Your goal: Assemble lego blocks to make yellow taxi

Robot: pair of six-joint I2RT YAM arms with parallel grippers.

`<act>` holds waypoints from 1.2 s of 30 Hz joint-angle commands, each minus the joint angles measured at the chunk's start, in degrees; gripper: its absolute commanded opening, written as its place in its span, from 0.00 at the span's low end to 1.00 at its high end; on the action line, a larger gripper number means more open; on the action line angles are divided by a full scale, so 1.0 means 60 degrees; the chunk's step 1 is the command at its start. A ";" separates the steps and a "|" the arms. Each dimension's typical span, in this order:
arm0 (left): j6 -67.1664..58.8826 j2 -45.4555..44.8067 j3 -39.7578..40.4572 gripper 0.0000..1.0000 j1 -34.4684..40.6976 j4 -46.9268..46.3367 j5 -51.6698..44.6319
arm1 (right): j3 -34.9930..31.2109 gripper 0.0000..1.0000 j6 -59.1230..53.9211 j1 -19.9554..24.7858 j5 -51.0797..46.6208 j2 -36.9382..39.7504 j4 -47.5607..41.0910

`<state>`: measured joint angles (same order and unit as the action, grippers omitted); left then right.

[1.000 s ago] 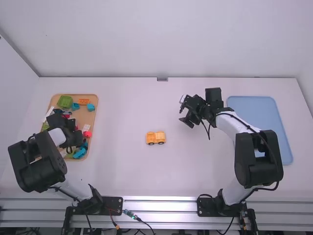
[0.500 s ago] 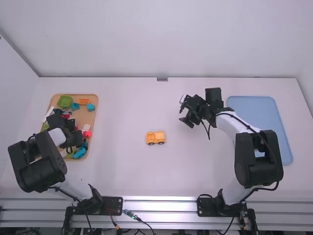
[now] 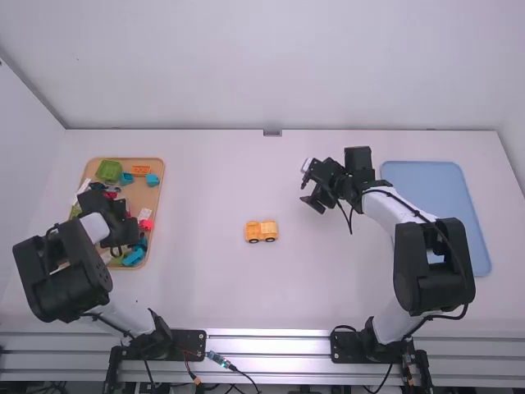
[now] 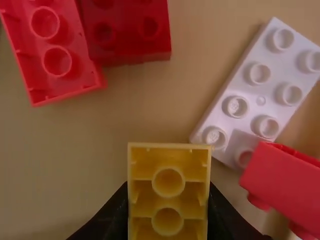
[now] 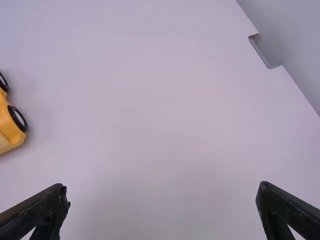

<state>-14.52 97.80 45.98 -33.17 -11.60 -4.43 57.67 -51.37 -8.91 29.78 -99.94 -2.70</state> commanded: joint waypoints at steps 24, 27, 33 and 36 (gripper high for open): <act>-0.1303 -0.5588 -0.1672 0.02 0.1657 -0.0160 -0.5984 | 0.0135 0.99 0.3920 -0.0408 0.4360 0.0267 0.2153; -0.1194 -0.5584 -0.1756 0.02 0.2455 0.0087 -0.5966 | 0.0211 0.99 0.4222 -0.0408 0.5472 0.0263 0.2244; -0.1700 -0.4838 -0.1759 0.02 0.4364 0.1577 -0.7951 | 0.0197 0.99 0.4594 -0.0670 0.7246 0.0267 0.2616; -0.1172 -0.4452 -0.1763 0.02 0.4921 0.2790 -0.8931 | 0.0197 1.00 0.4597 -0.0860 0.8120 0.0263 0.2914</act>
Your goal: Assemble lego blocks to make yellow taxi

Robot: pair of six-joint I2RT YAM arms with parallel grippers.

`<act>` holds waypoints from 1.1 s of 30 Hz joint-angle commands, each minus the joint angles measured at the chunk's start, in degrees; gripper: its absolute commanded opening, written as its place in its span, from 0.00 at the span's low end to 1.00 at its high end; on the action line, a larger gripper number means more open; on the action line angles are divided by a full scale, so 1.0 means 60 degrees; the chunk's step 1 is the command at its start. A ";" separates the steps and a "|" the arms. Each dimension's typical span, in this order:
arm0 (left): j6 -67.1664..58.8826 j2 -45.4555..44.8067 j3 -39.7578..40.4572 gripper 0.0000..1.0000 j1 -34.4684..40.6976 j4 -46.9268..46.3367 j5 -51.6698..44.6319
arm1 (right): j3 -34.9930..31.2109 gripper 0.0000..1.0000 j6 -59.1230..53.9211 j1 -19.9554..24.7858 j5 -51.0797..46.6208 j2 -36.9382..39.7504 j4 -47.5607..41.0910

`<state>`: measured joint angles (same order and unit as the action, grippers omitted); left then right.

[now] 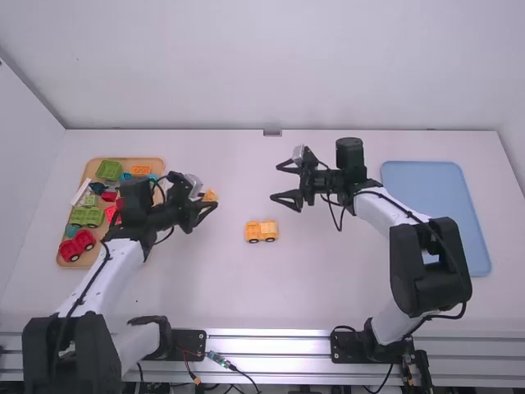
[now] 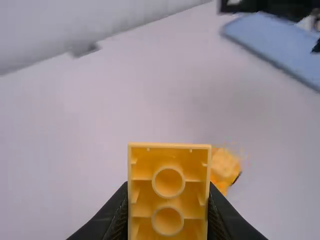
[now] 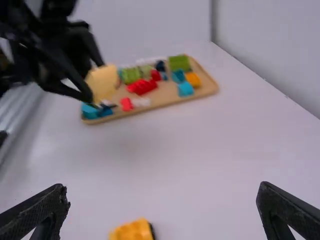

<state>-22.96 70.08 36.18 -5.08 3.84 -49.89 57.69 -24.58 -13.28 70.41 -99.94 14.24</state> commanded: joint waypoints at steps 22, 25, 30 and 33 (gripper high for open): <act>0.3983 0.3162 -0.0098 0.02 0.2473 0.8907 -0.3478 | 0.0197 0.74 0.2630 -0.0619 0.2528 0.0176 0.2838; 0.3979 0.3158 -0.0095 0.02 0.2473 0.9122 -0.3481 | 0.0197 0.73 0.2630 -0.0616 0.2557 0.0176 0.2790; 0.4216 0.3158 -0.0098 0.02 0.2473 0.9344 -0.3077 | 0.0197 0.65 0.2630 -0.0637 0.2783 0.0176 0.2838; 0.4219 0.3158 -0.0095 0.02 0.2473 0.9337 -0.3041 | 0.0197 0.60 0.2590 -0.0739 0.2798 0.0176 0.2838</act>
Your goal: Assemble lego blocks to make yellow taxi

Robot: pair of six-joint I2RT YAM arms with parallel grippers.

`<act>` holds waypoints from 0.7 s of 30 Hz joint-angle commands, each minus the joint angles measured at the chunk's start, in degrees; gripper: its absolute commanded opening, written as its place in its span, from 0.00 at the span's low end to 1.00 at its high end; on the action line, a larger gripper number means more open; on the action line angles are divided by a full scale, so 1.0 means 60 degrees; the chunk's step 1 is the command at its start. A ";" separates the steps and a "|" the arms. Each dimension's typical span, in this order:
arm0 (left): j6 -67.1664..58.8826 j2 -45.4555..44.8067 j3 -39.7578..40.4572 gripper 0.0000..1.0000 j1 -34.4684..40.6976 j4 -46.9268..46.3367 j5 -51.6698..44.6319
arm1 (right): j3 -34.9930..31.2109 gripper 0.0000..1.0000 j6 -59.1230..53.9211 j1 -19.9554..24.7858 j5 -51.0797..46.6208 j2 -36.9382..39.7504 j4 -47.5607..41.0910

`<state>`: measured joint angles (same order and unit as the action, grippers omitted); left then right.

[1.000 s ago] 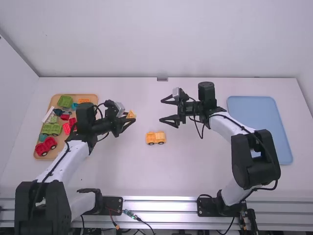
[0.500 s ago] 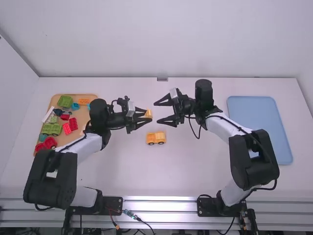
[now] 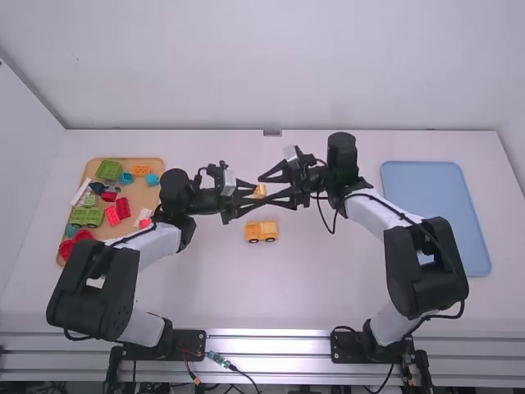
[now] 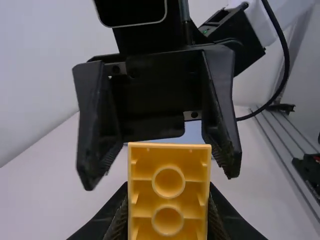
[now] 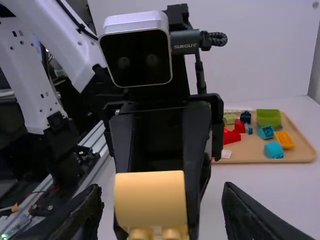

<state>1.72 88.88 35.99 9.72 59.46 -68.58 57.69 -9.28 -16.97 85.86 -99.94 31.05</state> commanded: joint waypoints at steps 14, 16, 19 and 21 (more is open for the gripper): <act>0.0074 0.0029 -0.0120 0.02 -0.0033 -0.0026 0.0300 | 0.0197 0.37 0.0007 -0.0171 0.0222 0.0176 0.0036; 0.0070 0.0029 -0.0120 0.02 -0.0044 -0.0051 0.0292 | 0.0197 0.36 0.0007 -0.0171 0.0219 0.0176 0.0036; 0.0070 0.0029 -0.0131 0.02 -0.0051 -0.0047 0.0300 | 0.0197 0.32 0.0007 -0.0178 0.0222 0.0176 0.0036; 0.0074 0.0025 -0.0131 0.02 -0.0055 -0.0044 0.0329 | 0.0197 0.31 0.0004 -0.0175 0.0222 0.0176 0.0040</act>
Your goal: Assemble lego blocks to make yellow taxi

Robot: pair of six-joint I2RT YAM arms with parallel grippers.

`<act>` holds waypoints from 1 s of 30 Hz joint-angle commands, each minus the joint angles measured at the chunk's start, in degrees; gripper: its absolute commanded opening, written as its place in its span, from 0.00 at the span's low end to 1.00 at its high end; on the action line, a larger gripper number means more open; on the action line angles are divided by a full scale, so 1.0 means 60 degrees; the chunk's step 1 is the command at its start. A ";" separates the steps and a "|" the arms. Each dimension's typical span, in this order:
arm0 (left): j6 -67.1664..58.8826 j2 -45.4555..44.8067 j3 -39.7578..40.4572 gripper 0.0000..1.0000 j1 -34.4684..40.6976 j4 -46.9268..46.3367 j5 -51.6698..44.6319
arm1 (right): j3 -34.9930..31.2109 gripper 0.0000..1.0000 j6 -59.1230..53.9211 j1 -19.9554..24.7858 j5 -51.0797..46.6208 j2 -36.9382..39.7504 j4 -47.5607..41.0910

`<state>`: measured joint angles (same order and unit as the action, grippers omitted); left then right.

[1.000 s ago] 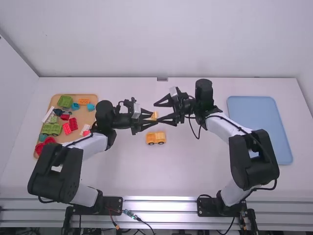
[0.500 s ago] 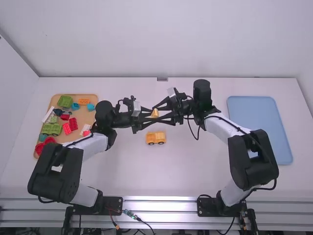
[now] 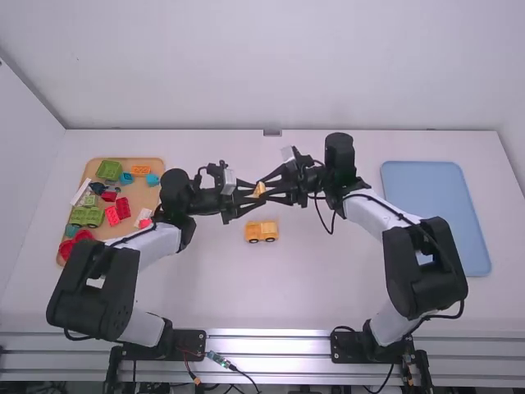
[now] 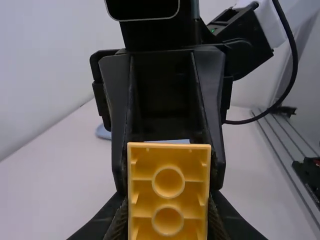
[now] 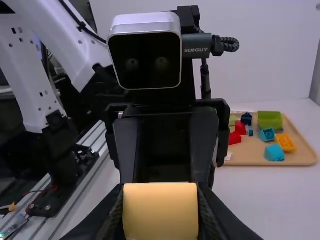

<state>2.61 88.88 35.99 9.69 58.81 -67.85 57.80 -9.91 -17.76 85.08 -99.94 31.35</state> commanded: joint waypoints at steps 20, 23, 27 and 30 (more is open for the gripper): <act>-0.0615 -0.0011 0.0313 0.99 -0.0933 -0.3238 0.0657 | 0.0178 0.12 0.0433 -0.0022 -0.2331 0.0180 -0.0831; -0.1631 -0.0055 0.0998 0.99 -0.1650 -0.5807 0.0598 | 0.0240 0.12 0.0393 -0.0044 -0.3067 0.0183 -0.1253; -0.5052 -0.0055 0.2459 0.99 -0.2517 -1.0892 0.1320 | 0.0805 0.11 -0.0637 -0.0033 -0.3894 0.0187 -0.3151; -0.6691 -0.0062 0.3461 0.99 -0.2776 -1.3460 0.2897 | 0.1585 0.11 -0.1927 -0.0204 -0.4936 0.0187 -0.5428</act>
<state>-23.79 88.88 53.32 -6.55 -19.20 -56.60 63.46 -14.81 -18.15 61.39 -99.94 0.99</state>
